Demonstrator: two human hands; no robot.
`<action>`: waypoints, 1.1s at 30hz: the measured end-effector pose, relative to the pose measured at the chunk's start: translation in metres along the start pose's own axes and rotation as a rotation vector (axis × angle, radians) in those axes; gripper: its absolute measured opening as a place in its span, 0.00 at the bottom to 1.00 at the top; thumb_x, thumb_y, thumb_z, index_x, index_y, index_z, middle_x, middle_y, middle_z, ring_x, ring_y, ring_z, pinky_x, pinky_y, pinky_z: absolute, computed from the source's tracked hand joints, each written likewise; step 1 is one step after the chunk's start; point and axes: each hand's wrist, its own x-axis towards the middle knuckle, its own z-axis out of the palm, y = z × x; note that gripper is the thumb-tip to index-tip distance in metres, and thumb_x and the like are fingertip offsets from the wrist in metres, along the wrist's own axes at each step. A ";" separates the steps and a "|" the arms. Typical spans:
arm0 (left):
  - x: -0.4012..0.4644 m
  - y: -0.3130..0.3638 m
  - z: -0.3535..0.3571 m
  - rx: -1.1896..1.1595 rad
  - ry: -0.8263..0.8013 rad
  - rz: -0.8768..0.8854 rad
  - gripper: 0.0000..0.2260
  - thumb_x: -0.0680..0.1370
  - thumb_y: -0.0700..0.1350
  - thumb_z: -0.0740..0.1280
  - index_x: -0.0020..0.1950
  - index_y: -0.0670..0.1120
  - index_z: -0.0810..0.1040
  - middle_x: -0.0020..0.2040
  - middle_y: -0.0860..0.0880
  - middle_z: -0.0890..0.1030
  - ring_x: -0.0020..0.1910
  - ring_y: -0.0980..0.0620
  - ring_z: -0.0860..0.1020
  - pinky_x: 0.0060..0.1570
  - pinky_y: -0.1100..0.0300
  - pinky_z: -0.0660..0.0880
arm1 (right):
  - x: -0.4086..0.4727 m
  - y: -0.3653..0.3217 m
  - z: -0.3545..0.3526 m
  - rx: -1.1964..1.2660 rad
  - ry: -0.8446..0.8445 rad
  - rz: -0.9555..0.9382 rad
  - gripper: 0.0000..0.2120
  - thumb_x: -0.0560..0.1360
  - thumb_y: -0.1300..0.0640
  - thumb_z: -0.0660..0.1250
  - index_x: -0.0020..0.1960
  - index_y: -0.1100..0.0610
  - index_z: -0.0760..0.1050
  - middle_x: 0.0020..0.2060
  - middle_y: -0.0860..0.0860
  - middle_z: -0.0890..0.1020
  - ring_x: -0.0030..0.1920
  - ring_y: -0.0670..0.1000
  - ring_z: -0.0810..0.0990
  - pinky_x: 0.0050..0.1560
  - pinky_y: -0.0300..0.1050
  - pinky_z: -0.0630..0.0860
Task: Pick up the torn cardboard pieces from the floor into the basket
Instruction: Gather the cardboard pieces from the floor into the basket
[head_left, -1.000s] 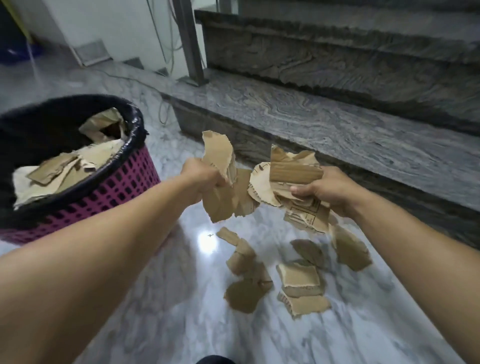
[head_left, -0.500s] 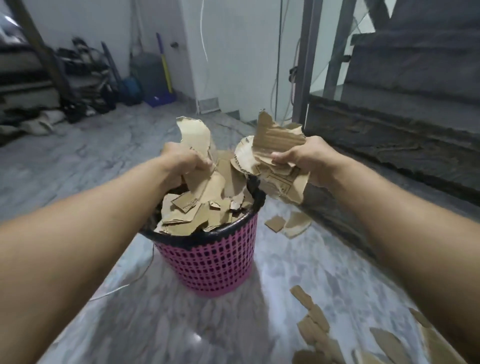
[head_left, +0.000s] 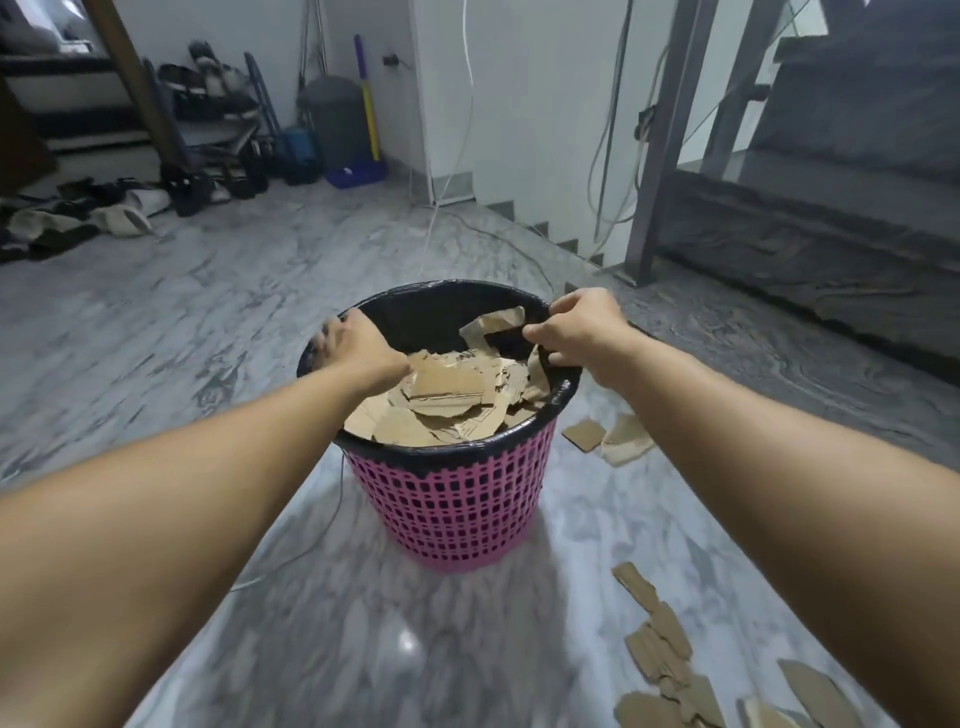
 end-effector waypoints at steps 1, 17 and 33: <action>-0.003 0.008 0.002 0.028 0.009 0.047 0.32 0.66 0.54 0.76 0.64 0.41 0.70 0.65 0.39 0.72 0.66 0.39 0.69 0.64 0.44 0.70 | -0.002 0.003 -0.010 0.039 0.006 -0.001 0.11 0.71 0.63 0.76 0.41 0.57 0.73 0.44 0.56 0.81 0.48 0.56 0.84 0.48 0.51 0.84; -0.139 0.148 0.138 -0.025 -0.592 0.674 0.19 0.71 0.49 0.76 0.59 0.45 0.79 0.53 0.47 0.82 0.51 0.48 0.80 0.54 0.54 0.79 | -0.081 0.179 -0.171 -0.068 -0.056 0.405 0.14 0.73 0.57 0.75 0.55 0.64 0.78 0.50 0.58 0.83 0.47 0.55 0.83 0.41 0.47 0.81; -0.234 0.045 0.311 0.790 -0.816 1.086 0.43 0.69 0.53 0.71 0.78 0.57 0.50 0.78 0.45 0.39 0.76 0.39 0.47 0.65 0.35 0.64 | -0.181 0.367 -0.137 -0.778 -0.324 0.555 0.62 0.56 0.44 0.84 0.79 0.46 0.49 0.78 0.53 0.54 0.76 0.60 0.59 0.71 0.59 0.66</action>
